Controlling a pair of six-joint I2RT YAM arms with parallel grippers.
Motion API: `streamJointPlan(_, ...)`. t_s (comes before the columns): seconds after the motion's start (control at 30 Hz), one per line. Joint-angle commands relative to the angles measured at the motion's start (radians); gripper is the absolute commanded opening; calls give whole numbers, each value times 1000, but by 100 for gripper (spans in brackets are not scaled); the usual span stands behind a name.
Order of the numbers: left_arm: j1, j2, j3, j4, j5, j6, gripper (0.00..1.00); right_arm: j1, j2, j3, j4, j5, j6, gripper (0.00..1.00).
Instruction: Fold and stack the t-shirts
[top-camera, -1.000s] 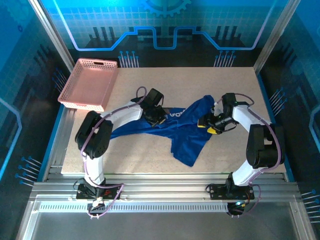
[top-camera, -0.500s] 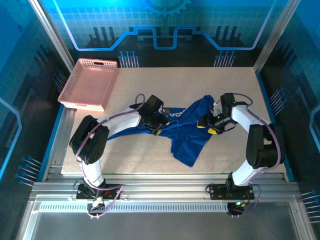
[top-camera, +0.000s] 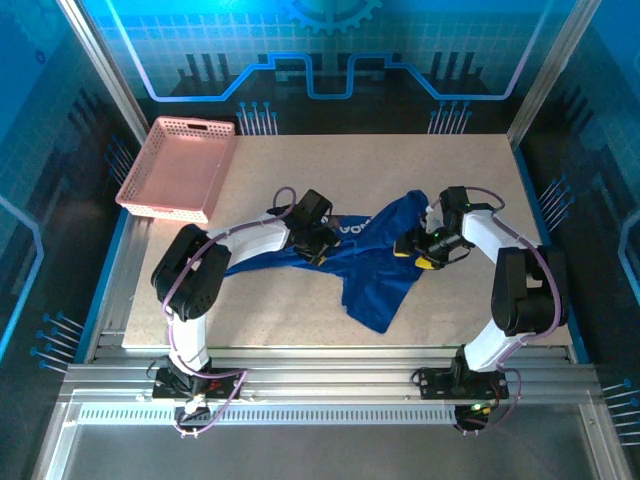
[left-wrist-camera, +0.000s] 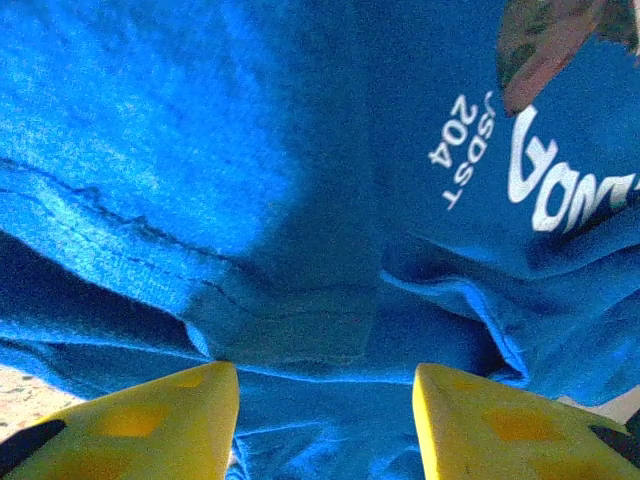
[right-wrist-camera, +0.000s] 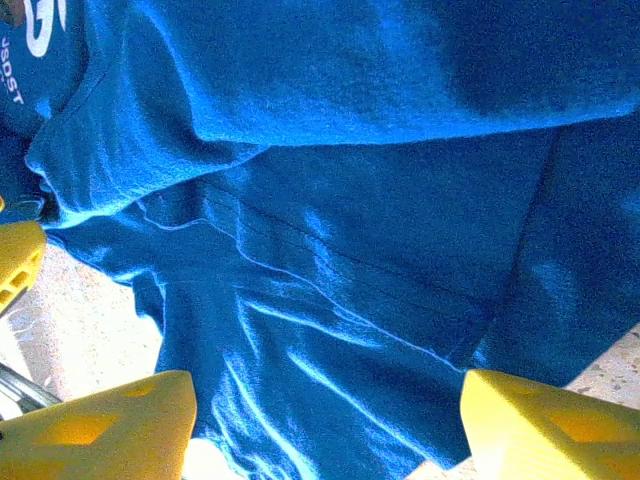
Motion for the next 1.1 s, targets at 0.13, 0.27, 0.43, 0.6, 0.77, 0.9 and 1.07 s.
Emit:
streamJointPlan(0.13,21,57,51,-24,-47,13,41,17,31,-4,-13,-12,-9,70)
streamJointPlan(0.27,39,65,57,-31,-55,36,16,26,27,-5,-15,-10,-2,70)
streamJointPlan(0.43,49,35,62,-29,-50,75,0,43,41,-4,-20,12,7,67)
streamJointPlan(0.6,49,-9,49,-36,-46,91,0,44,46,4,-28,50,26,61)
streamJointPlan(0.77,50,-48,30,-28,-29,95,0,44,45,23,-81,86,24,59)
streamJointPlan(0.9,50,-69,14,-22,-17,94,0,47,34,13,-92,85,25,59)
streamJointPlan(1.07,52,-78,1,-13,-14,94,0,48,44,-19,-32,81,61,58)
